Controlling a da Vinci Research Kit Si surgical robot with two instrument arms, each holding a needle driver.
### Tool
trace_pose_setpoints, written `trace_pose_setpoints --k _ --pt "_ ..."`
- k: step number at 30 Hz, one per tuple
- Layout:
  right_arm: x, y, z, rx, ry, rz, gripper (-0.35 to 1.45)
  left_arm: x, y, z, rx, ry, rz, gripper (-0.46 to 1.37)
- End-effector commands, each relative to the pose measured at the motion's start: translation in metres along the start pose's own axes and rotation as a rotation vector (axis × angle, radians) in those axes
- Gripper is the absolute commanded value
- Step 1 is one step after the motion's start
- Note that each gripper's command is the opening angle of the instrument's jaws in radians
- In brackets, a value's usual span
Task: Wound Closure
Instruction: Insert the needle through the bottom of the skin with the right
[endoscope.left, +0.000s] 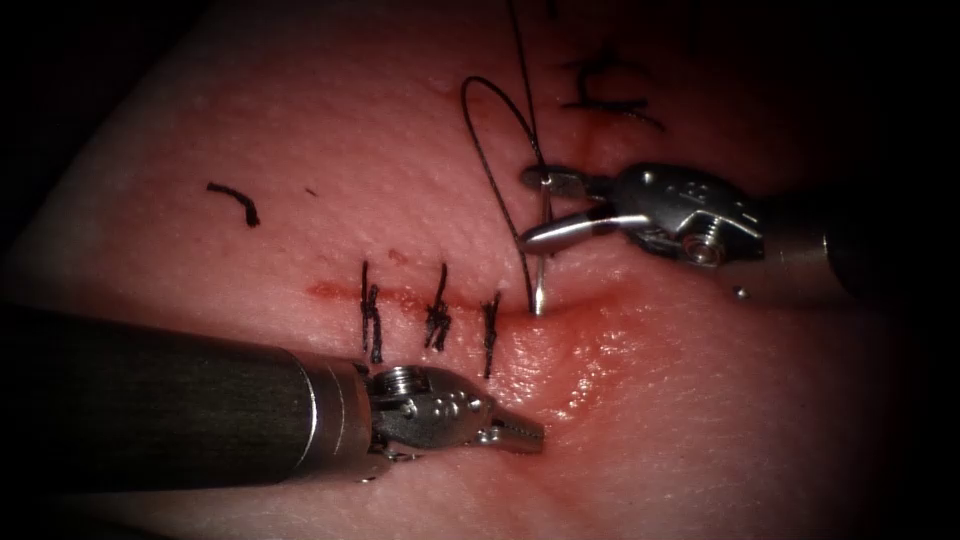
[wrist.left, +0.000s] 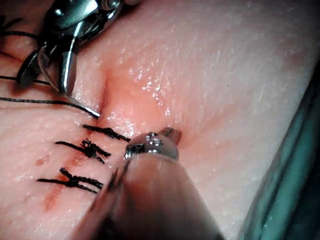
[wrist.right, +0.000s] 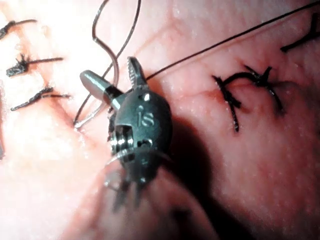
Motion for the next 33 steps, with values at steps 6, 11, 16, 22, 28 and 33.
trace_pose_setpoints --k 6,11,16,22,28,33 --pt "-0.0009 -0.0004 0.0003 -0.022 -0.024 -0.003 -0.2 0.0 0.0 0.0 -0.004 0.0 0.0 -0.35" --pt "-0.0008 -0.001 0.0006 -0.028 -0.045 0.088 -0.35 0.0 0.0 0.0001 -0.003 0.0 0.0 -0.35" --pt "-0.0008 -0.0015 0.0008 -0.051 -0.047 0.258 -0.35 0.0 0.0 0.0001 -0.004 0.0 0.0 -0.35" --pt "-0.0007 -0.0012 0.0009 -0.043 0.011 0.512 -0.35 0.0 0.0 0.0001 -0.003 0.0 0.0 -0.35" --pt "-0.0008 -0.001 0.0021 0.044 0.039 0.807 -0.35 0.0 0.0001 0.0001 -0.003 0.0 0.0 -0.35" --pt "-0.0017 -0.0019 0.0039 0.187 0.065 1.073 -0.35 -0.0001 0.0001 0.0001 -0.003 0.0 0.0 -0.35"
